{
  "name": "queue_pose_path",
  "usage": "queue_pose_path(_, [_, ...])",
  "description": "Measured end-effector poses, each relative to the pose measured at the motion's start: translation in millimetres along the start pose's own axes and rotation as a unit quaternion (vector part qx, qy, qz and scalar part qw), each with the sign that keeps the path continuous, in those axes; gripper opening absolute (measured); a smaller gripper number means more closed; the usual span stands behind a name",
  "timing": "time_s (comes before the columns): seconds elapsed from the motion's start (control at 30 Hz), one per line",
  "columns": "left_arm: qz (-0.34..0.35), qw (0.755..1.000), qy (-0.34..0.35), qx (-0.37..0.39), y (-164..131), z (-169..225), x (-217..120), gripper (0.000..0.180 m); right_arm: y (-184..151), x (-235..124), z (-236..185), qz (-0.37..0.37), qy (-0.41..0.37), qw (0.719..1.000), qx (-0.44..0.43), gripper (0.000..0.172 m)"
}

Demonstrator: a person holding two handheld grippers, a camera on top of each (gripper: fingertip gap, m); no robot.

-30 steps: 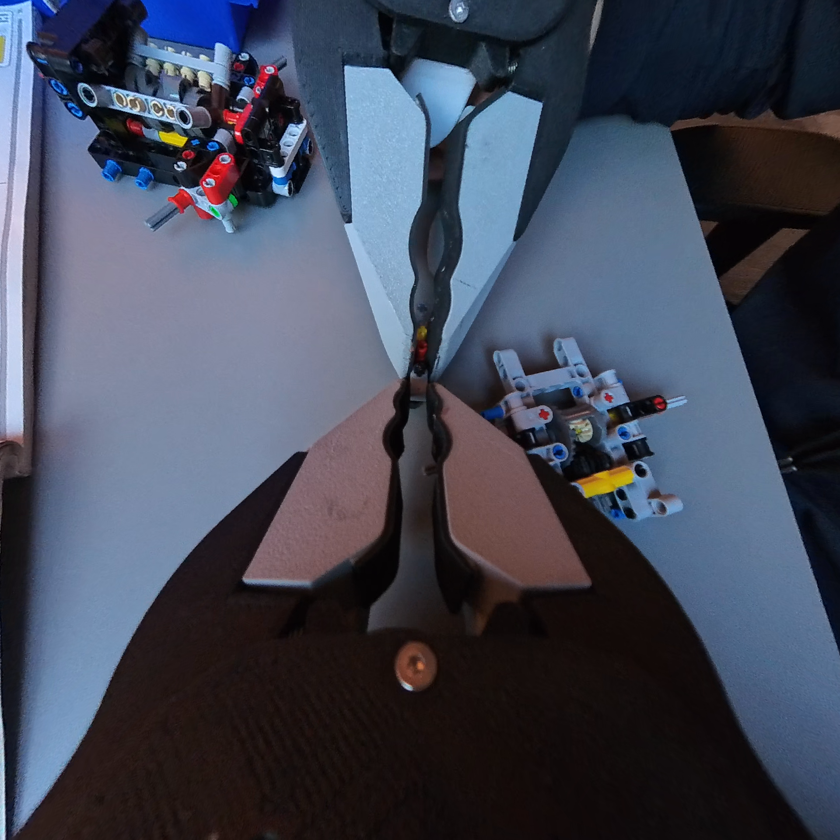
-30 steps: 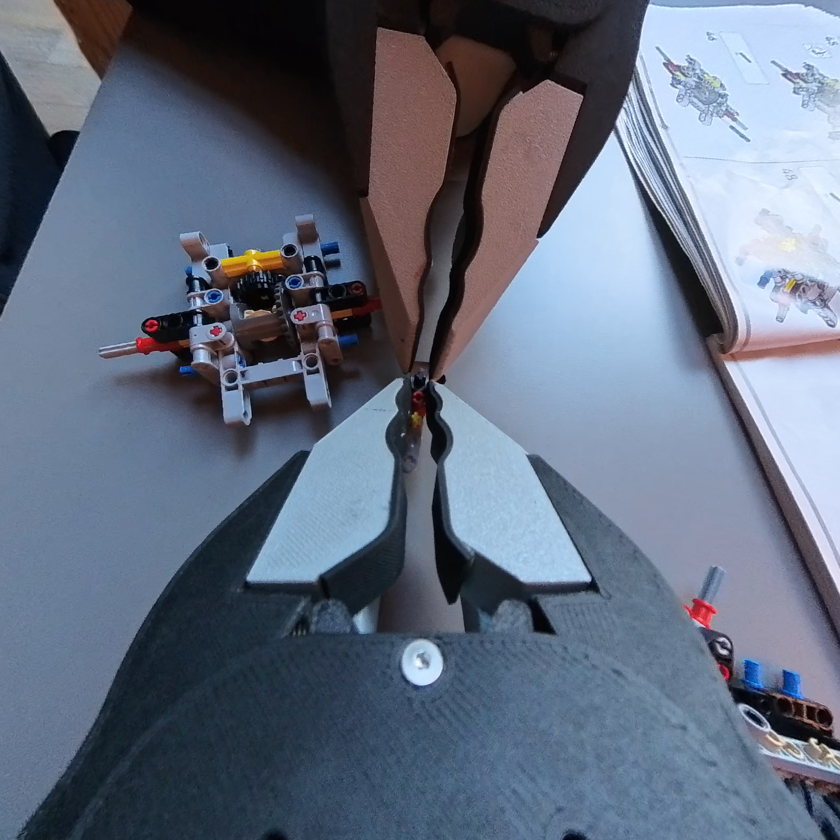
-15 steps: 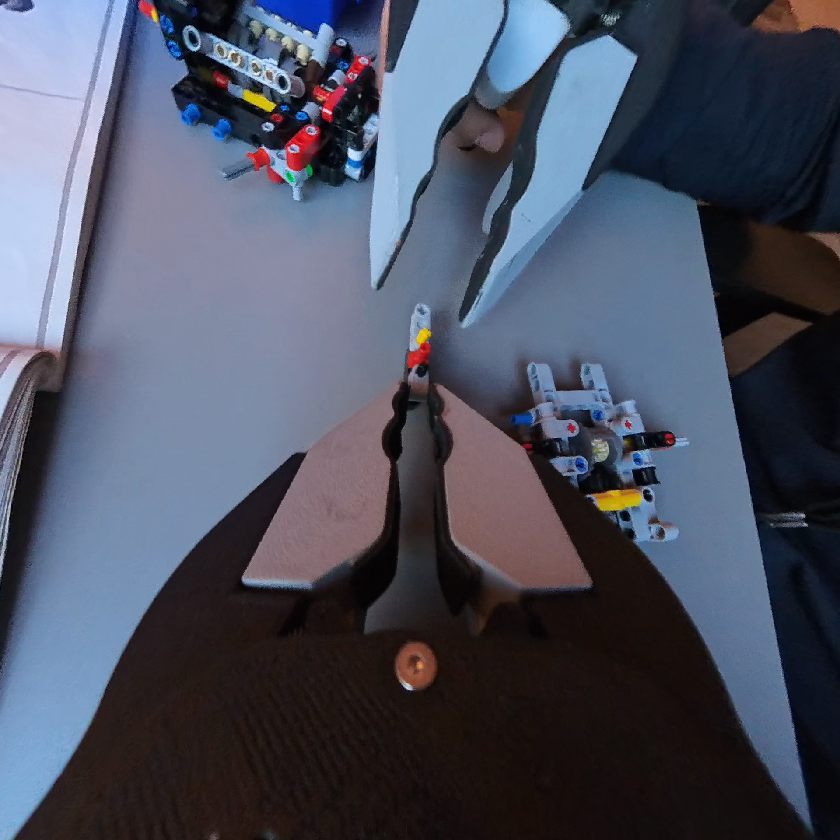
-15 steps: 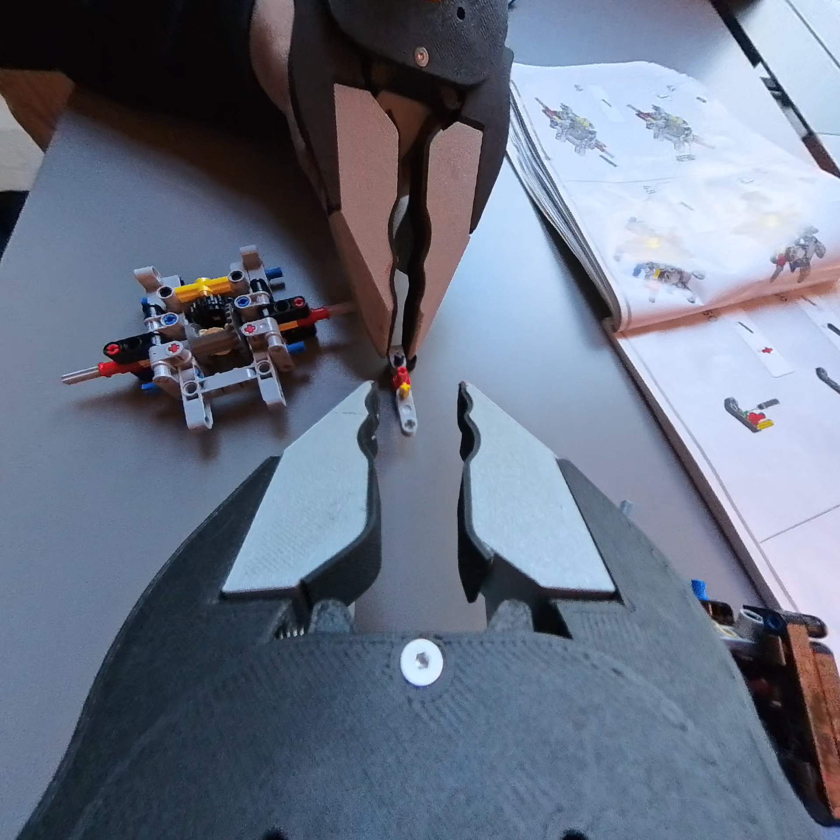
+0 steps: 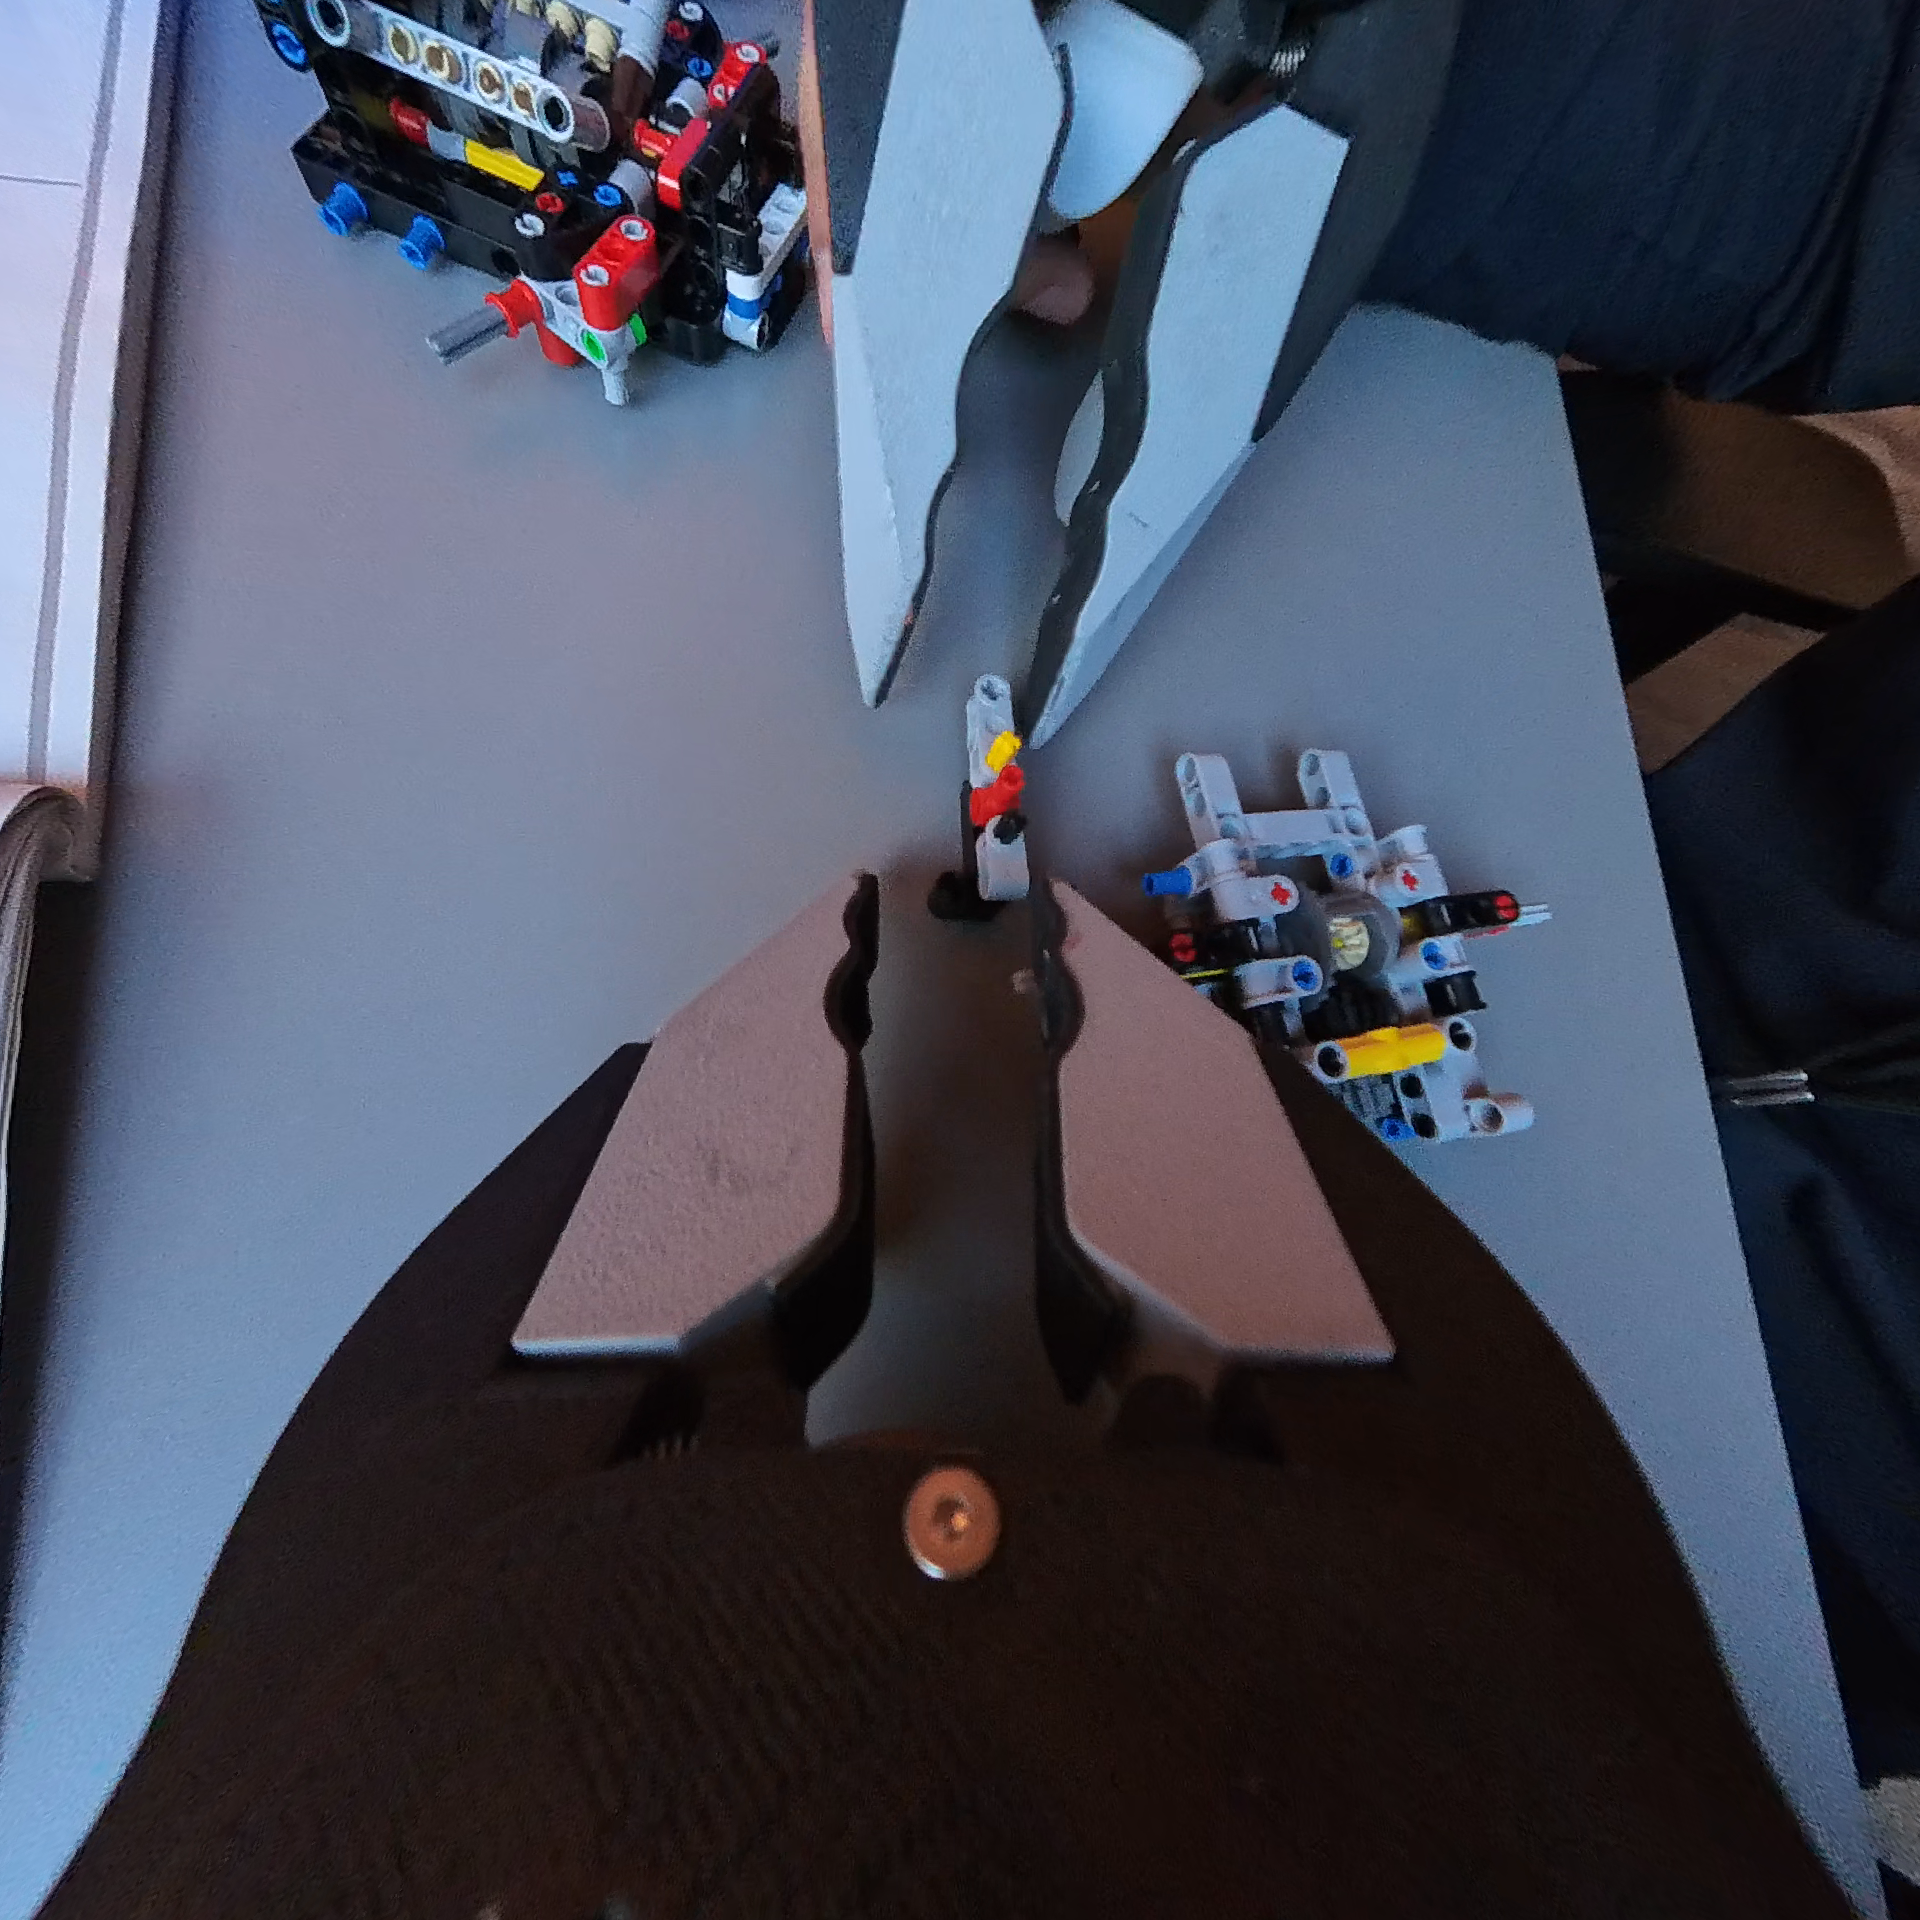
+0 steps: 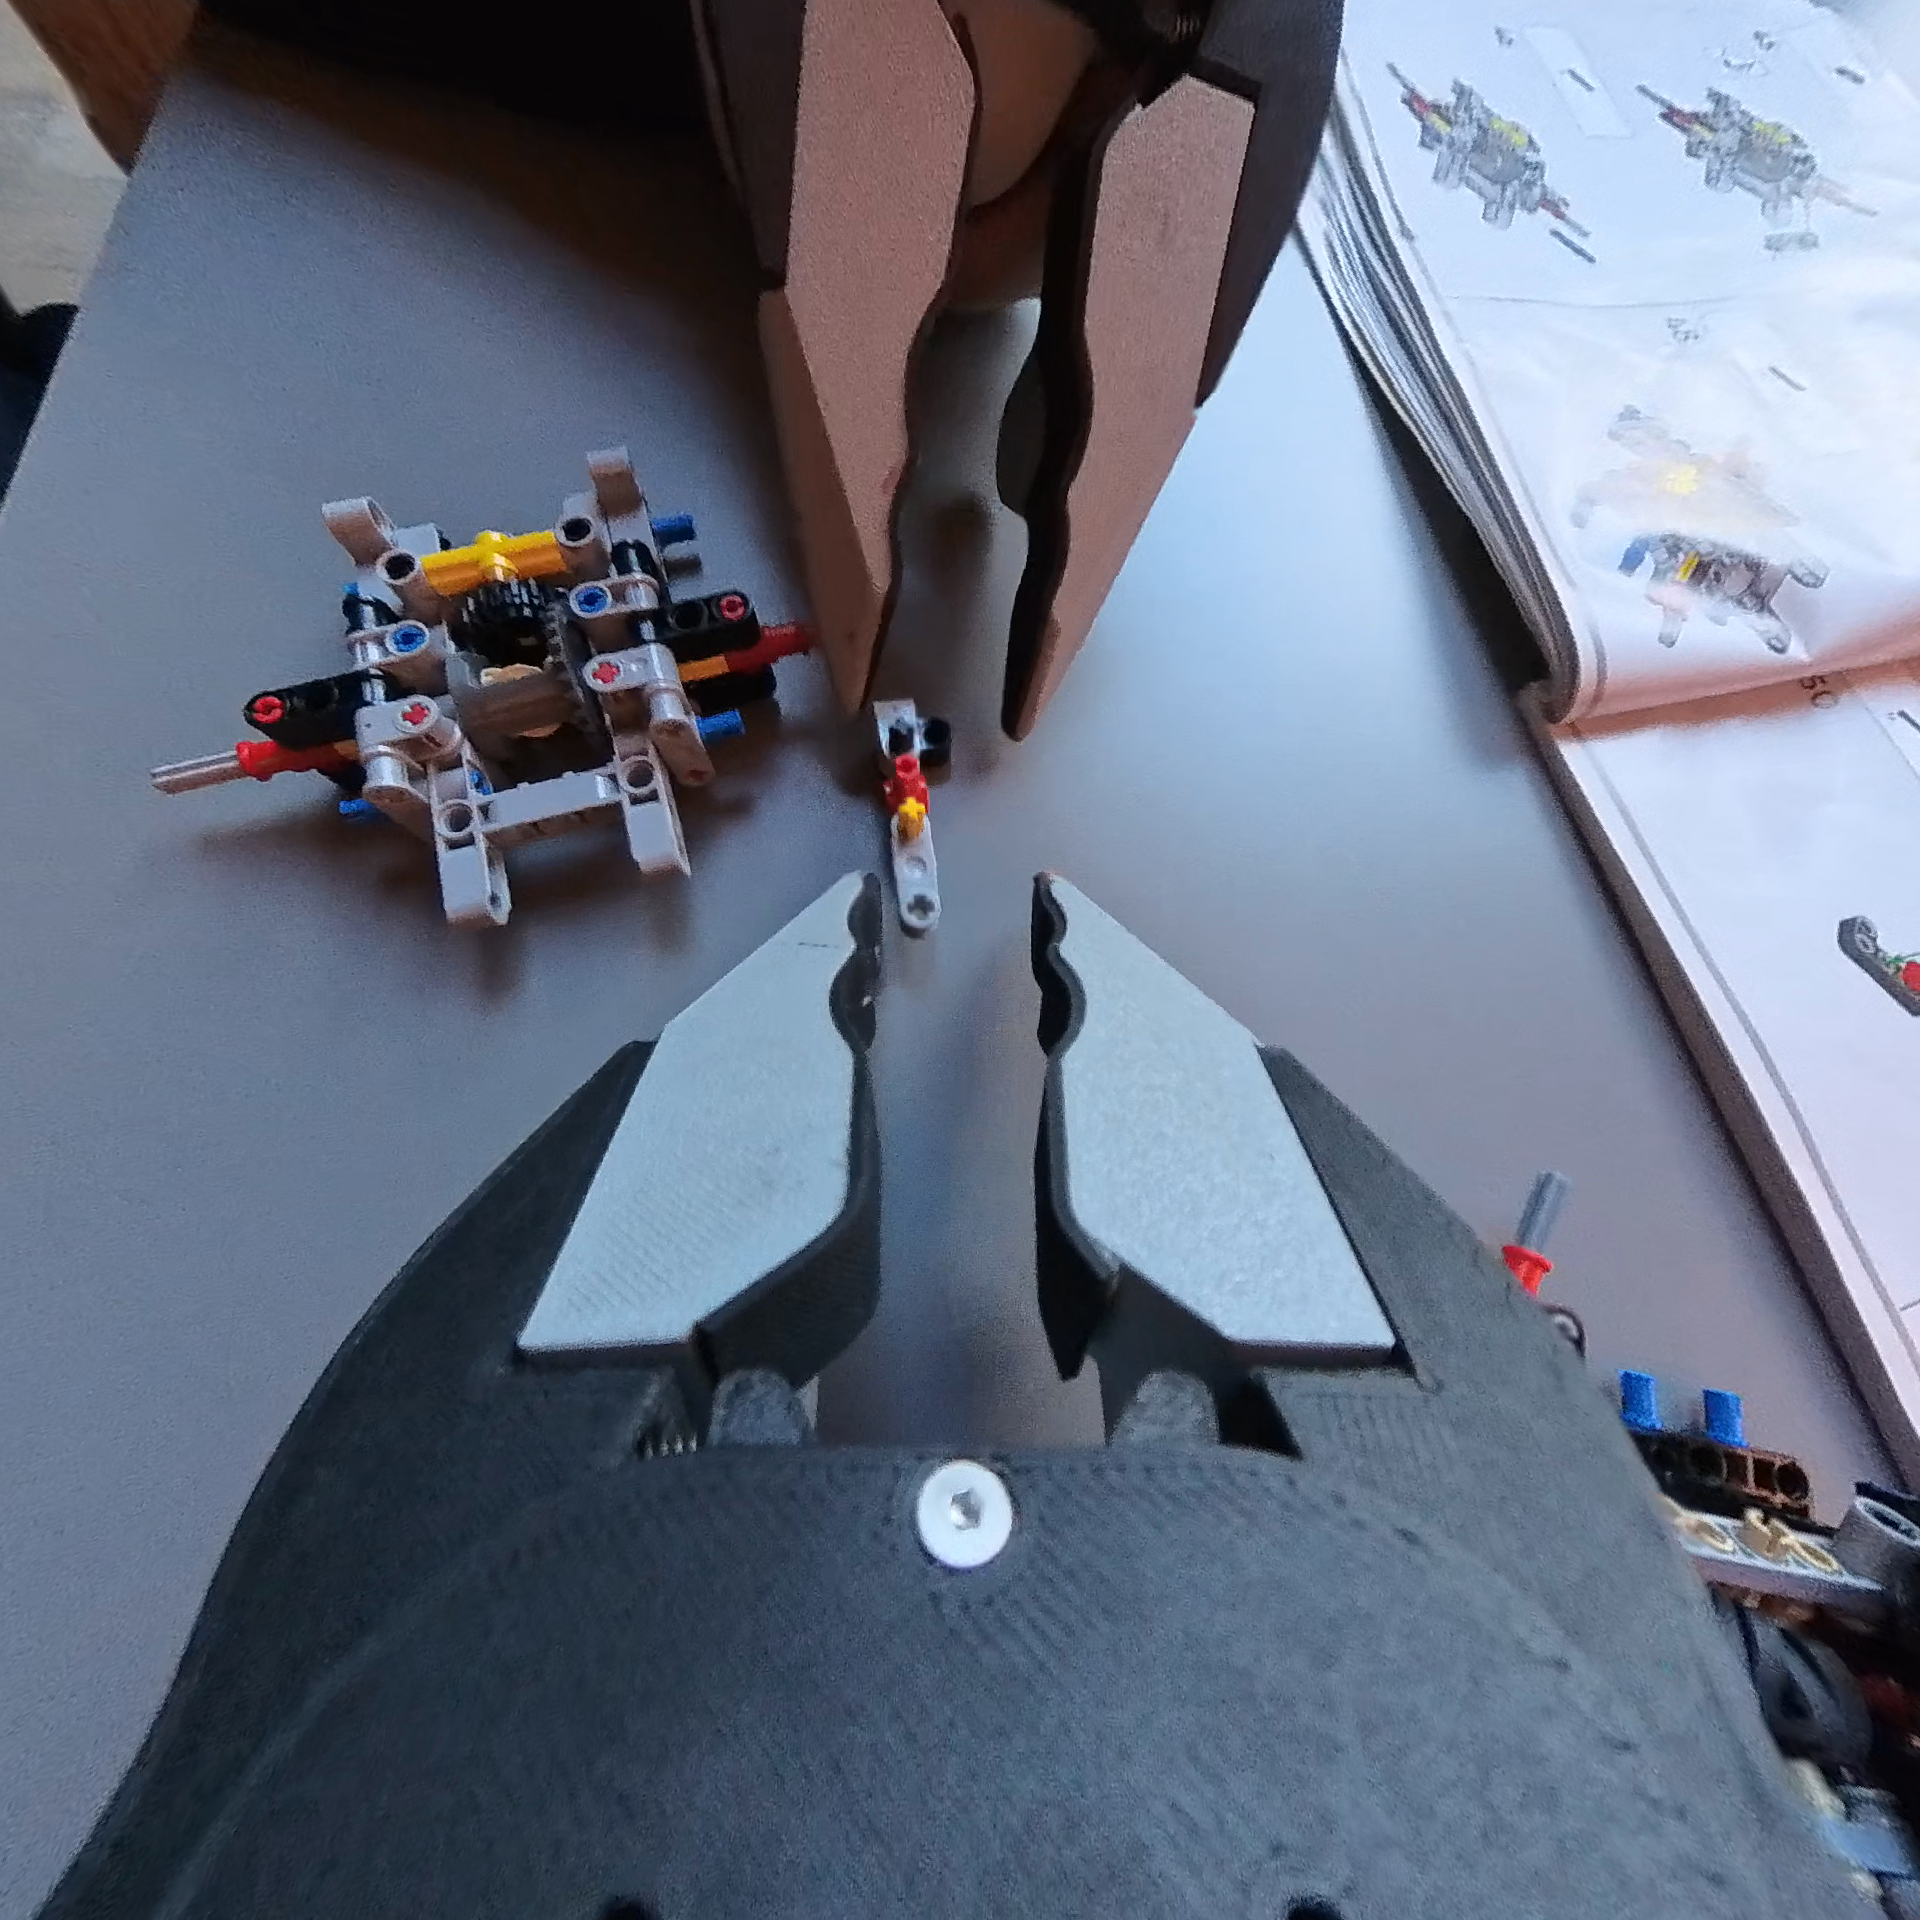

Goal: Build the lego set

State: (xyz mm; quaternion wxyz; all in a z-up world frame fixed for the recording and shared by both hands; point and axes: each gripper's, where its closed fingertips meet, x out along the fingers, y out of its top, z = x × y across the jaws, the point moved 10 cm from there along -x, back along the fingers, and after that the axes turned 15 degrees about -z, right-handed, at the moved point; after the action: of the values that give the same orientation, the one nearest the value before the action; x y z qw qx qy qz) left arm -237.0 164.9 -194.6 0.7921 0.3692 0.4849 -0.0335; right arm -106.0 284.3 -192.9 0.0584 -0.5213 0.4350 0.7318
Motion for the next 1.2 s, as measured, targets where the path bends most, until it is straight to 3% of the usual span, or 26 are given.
queue_pose_path(0.1, [0.006,1.0,-0.009,0.001,-0.2,-0.3,-1.5,0.026,3.8,2.0,-2.5,0.008,-0.001,1.0,-0.009,0.023])
queue_pose_path(0.27, [-0.025,0.999,0.009,0.03,0.8,5.1,5.2,0.025,6.0,8.6,-6.1,-0.013,-0.002,1.0,-0.019,0.005])
queue_pose_path(0.43, [-0.031,0.996,0.057,0.067,3.1,10.7,8.3,0.016,7.2,9.5,-6.8,-0.013,0.013,1.0,-0.016,0.005])
queue_pose_path(1.2, [-0.034,0.996,0.035,0.078,2.2,12.0,8.7,0.014,6.9,10.6,-7.5,-0.017,0.025,0.999,-0.024,0.005])
